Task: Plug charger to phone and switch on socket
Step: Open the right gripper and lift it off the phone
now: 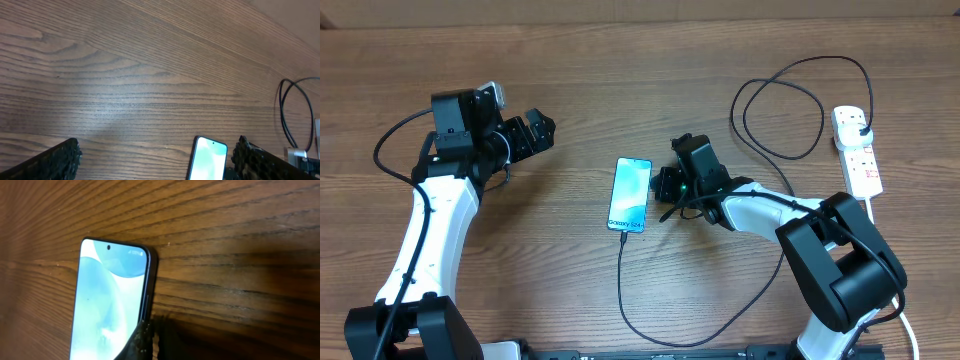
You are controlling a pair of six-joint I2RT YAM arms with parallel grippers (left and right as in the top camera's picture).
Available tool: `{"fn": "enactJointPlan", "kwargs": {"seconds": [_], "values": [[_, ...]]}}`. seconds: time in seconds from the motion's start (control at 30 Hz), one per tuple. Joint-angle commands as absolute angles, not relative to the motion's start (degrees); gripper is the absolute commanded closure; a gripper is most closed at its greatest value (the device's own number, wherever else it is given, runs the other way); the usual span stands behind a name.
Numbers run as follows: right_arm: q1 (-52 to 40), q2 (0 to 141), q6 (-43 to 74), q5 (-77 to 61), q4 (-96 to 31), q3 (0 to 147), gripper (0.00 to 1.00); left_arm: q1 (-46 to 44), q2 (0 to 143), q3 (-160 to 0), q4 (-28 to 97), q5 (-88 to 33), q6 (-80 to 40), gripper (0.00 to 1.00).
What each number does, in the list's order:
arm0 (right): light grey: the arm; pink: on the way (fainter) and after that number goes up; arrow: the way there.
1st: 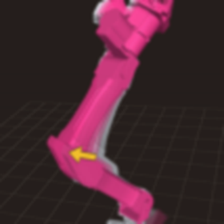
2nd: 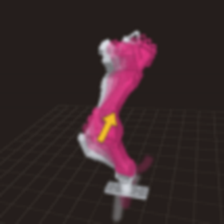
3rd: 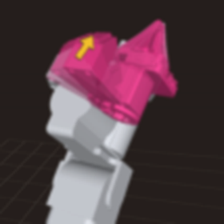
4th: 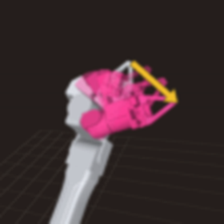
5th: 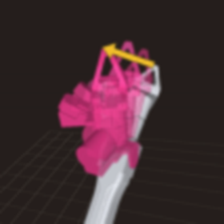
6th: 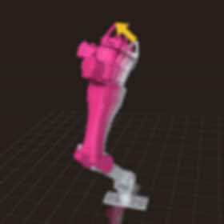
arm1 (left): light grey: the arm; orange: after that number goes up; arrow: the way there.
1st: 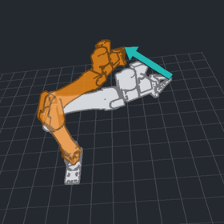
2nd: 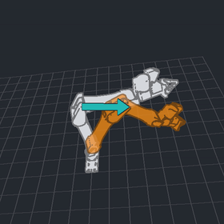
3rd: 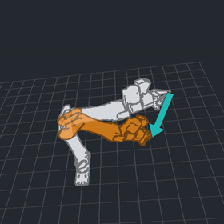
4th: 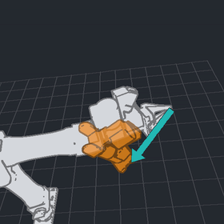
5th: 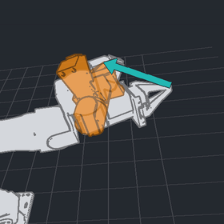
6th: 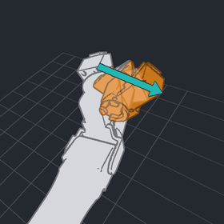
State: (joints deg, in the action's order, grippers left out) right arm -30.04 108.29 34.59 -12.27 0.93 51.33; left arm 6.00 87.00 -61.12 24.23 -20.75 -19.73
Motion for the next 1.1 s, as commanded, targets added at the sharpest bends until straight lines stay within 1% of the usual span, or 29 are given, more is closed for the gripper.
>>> {"fn": "enactJointPlan", "kwargs": {"seconds": [0.0,0.03,0.33,0.43,0.5,0.6,0.73,0.87,0.93,0.97,1.07], "values": [[-30.2,109.6,33.8,-9.4,-0.7,51.0,0.95,6.0,86.1,-61.3,24.2,-20.4,-19.7,0.0],[-30.2,109.6,33.8,-9.4,-1.0,51.0,0.96,6.0,86.1,-61.3,24.2,-20.4,-19.7,0.0],[-29.5,107.6,33.8,-9.0,-4.2,51.1,0.95,6.0,86.1,-61.3,24.2,-20.4,-19.7,0.0],[-29.1,106.7,33.8,-8.8,-5.8,51.1,0.91,6.0,86.1,-61.3,24.2,-20.4,-19.7,0.0],[-29.1,106.6,33.8,-8.8,-6.1,51.1,0.86,6.0,86.1,-61.3,24.2,-20.4,-19.7,0.01],[-29.1,106.6,33.8,-8.8,-6.2,51.1,0.81,6.0,86.1,-61.3,24.2,-20.4,-19.7,0.0],[-29.1,106.2,33.8,-8.8,-6.3,51.1,0.63,6.0,86.1,-61.3,24.2,-20.4,-19.7,0.01],[-29.1,105.4,33.8,-8.7,-7.2,51.1,0.53,6.0,86.1,-61.3,24.2,-20.4,-19.7,0.0],[-29.1,105.0,33.8,-8.5,-7.5,51.1,0.44,6.0,86.1,-61.3,24.2,-20.4,-19.7,0.0],[-29.1,104.8,33.8,-8.5,-7.7,51.1,0.41,6.0,86.1,-61.3,24.2,-20.4,-19.7,0.01],[-29.1,104.8,33.8,-8.6,-8.0,51.1,0.38,6.0,86.1,-61.3,24.2,-20.4,-19.7,0.0]]}}
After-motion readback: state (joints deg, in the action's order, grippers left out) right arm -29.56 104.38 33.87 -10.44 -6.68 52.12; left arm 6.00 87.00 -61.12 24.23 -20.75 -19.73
